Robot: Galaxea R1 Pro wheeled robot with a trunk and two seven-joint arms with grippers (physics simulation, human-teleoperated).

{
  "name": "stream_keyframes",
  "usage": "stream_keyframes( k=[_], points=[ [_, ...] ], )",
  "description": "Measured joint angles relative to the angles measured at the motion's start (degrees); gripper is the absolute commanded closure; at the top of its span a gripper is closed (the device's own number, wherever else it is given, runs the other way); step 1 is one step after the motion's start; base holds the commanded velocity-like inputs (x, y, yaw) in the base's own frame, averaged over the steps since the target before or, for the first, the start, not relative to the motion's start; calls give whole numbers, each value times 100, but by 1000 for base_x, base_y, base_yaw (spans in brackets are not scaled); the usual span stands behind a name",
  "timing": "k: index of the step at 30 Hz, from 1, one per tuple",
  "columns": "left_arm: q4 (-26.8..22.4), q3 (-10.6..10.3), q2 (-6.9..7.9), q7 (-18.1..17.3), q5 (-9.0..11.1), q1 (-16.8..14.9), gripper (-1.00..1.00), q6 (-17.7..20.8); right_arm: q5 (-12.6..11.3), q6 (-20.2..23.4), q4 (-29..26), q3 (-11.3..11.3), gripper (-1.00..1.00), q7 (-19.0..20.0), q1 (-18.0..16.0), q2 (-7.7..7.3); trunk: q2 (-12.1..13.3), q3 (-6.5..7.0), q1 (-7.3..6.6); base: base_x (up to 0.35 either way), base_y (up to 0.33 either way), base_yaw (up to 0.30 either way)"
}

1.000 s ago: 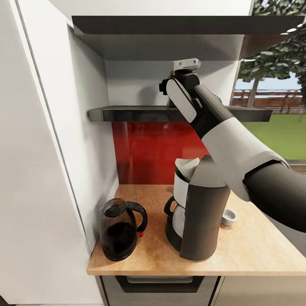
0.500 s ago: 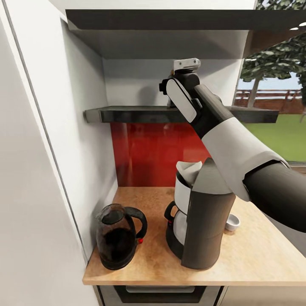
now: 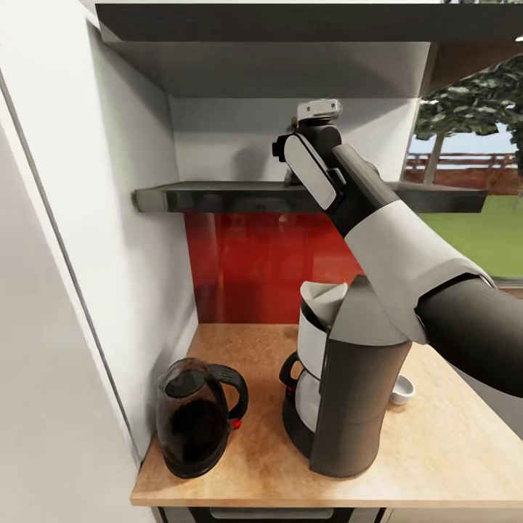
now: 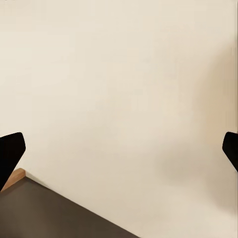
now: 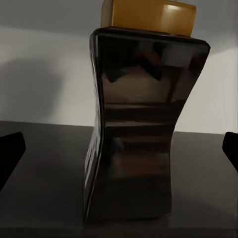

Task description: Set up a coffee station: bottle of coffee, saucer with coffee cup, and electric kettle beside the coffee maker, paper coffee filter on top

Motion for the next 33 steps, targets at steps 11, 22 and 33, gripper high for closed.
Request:
stream_keyframes(
  k=[11,22,33],
  points=[
    [0,-1,2,10,0,0,-100,0,1,-6,7,-3,-100,0,1,0,-1,0,-1,108,-13,0],
    [0,-1,4,17,0,0,-100,0,4,-7,11,-4,-100,1,0,0,0,0,2,35,0,0],
    [0,7,4,18,0,0,-100,0,2,-6,17,-11,-100,1,6,0,0,0,1,40,-23,0]
  ],
)
